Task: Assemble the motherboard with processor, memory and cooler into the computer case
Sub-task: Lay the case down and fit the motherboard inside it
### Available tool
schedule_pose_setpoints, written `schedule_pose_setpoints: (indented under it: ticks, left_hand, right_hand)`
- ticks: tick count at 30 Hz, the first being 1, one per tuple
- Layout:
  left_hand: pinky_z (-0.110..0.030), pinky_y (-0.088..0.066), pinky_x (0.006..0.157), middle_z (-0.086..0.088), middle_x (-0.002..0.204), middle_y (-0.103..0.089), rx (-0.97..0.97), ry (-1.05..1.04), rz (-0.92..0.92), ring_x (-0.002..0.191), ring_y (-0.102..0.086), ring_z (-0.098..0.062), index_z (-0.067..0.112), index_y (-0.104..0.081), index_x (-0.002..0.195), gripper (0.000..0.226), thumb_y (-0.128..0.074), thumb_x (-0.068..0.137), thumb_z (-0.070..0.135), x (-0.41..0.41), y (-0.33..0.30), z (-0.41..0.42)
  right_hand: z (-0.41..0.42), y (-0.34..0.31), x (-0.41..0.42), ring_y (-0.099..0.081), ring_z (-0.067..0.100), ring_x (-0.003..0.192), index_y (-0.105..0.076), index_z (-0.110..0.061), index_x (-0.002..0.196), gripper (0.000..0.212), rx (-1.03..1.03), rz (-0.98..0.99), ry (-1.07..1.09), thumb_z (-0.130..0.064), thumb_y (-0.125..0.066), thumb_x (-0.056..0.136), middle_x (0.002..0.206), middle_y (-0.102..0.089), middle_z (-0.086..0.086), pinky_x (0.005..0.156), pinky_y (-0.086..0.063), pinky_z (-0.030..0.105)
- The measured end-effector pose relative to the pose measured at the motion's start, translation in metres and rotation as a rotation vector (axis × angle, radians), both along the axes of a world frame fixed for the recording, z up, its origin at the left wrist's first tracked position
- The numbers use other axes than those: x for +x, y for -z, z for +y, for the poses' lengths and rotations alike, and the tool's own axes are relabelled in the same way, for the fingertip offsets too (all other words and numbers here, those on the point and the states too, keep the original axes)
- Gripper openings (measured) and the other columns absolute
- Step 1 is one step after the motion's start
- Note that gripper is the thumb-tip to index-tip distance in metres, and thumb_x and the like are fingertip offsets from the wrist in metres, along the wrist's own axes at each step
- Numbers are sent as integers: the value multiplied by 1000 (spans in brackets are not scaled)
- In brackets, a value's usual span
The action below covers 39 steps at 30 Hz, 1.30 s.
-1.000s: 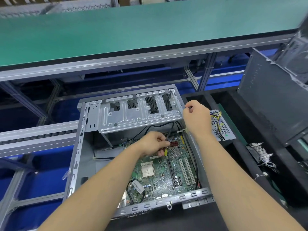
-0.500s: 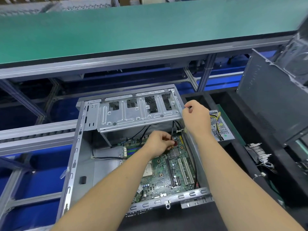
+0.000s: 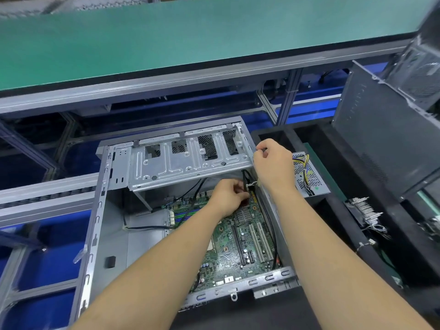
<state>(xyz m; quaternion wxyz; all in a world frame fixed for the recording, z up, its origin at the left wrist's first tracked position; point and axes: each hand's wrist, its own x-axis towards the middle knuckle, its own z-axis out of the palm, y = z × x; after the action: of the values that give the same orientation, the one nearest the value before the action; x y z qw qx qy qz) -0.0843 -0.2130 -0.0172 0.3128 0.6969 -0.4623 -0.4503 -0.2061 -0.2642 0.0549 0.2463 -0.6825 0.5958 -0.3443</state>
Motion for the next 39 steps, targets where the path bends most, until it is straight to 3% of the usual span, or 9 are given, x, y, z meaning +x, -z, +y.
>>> schedule_pose_setpoints:
  ticks: [3, 8, 13, 17, 23, 31, 33, 36, 39]
  left_hand:
    - [-34, -53, 71, -1, 75, -63, 8, 19, -96, 70, -58, -19, 8, -66, 87, 14, -78, 85, 14, -2, 1, -6]
    - [-33, -54, 65, 2, 72, -66, -8, 99, -343, 70, -63, -20, 18, -64, 75, 19, -78, 84, 27, 1, 3, -12]
    - [-29, -43, 60, 8, 75, -61, 5, 99, -325, 68, -57, -18, 29, -61, 80, 18, -75, 86, 37, 1, 13, -16]
    - [-29, -39, 59, 14, 65, -56, -39, 94, -366, 66, -55, -18, 33, -54, 65, 30, -73, 87, 37, -6, 23, -16]
    - [-29, -39, 59, 4, 70, -59, -23, 124, -393, 69, -56, -21, 19, -63, 88, 23, -68, 91, 42, -8, 23, -26]
    - [-27, -36, 56, 3, 79, -64, -20, 134, -473, 68, -57, -16, 25, -67, 108, 26, -59, 95, 46, -5, 24, -29]
    - [-27, -37, 52, 3, 71, -63, 7, 121, -496, 62, -56, -14, 23, -68, 107, 28, -56, 97, 46, -4, 24, -29]
    - [-29, -48, 64, -1, 91, -71, 20, 127, -497, 77, -63, -21, 20, -68, 110, 30, -55, 98, 45, -5, 24, -29]
    - [-26, -43, 62, -2, 95, -72, 20, 122, -477, 74, -62, -18, 25, -68, 108, 23, -54, 99, 41, -5, 23, -30]
  right_hand:
    - [0, 0, 0, -59, 19, 79, -65, -17, 97, 14, 1, -12, -4, -17, -52, 93, 89, -65, 2, 69, -52, 38]
    - [0, 1, 0, -59, 16, 75, -65, -18, 94, 13, -15, -22, -5, -16, -52, 93, 85, -64, 0, 69, -54, 39]
    - [-1, 0, 0, -59, 17, 78, -66, -16, 94, 15, -18, -34, -4, -15, -52, 93, 84, -65, 0, 71, -54, 40]
    - [0, 0, 0, -59, 15, 76, -66, -17, 93, 15, -25, -37, -6, -15, -51, 92, 79, -63, -3, 70, -53, 39]
    - [0, -1, 0, -59, 14, 72, -67, -17, 93, 16, -22, -47, 2, -14, -52, 92, 75, -64, -5, 68, -54, 40]
    - [0, -2, -1, -59, 17, 72, -67, -17, 92, 16, -9, -63, -2, -15, -51, 93, 71, -62, -3, 76, -54, 40]
    - [0, -2, -1, -58, 17, 69, -66, -17, 91, 16, -11, -61, 0, -15, -51, 93, 70, -61, -3, 74, -54, 39]
    - [0, -1, 0, -56, 14, 68, -66, -18, 91, 16, -15, -67, 0, -15, -50, 93, 69, -60, -5, 72, -54, 38]
    - [0, -1, 0, -56, 12, 67, -66, -19, 90, 16, -18, -69, 3, -16, -51, 93, 69, -60, -6, 69, -53, 36]
